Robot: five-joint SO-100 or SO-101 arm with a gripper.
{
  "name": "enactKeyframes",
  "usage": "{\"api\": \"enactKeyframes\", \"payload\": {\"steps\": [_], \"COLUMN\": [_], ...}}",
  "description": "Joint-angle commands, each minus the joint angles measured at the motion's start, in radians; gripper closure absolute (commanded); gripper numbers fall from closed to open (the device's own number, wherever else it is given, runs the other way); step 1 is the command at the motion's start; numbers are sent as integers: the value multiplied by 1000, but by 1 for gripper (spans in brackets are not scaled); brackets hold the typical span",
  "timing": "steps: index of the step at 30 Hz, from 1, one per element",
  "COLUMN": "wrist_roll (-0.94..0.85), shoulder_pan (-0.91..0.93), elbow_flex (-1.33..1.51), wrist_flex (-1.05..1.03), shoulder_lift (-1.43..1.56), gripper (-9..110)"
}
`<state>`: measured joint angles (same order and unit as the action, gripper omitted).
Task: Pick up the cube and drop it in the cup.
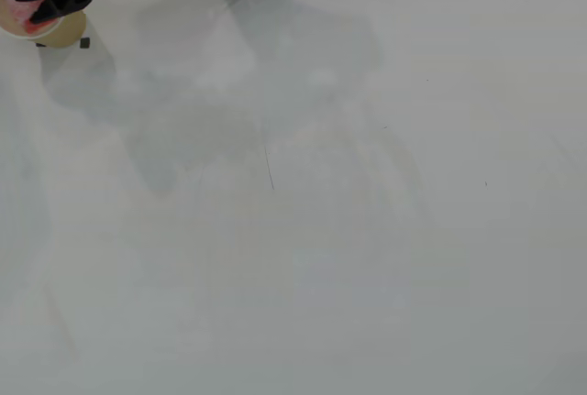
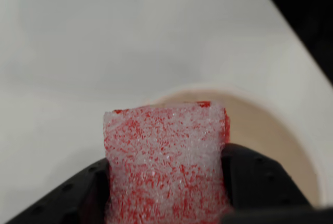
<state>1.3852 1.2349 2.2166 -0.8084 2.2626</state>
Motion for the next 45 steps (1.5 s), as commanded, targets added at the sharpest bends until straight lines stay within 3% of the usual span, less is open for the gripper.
{"api": "enactKeyframes", "payload": {"steps": [1, 45], "wrist_roll": [12, 15], "shoulder_pan": [20, 37], "elbow_flex": [-181, -133], "wrist_flex": [38, -46], "shoulder_lift": [3, 11], "gripper": [98, 98]}}
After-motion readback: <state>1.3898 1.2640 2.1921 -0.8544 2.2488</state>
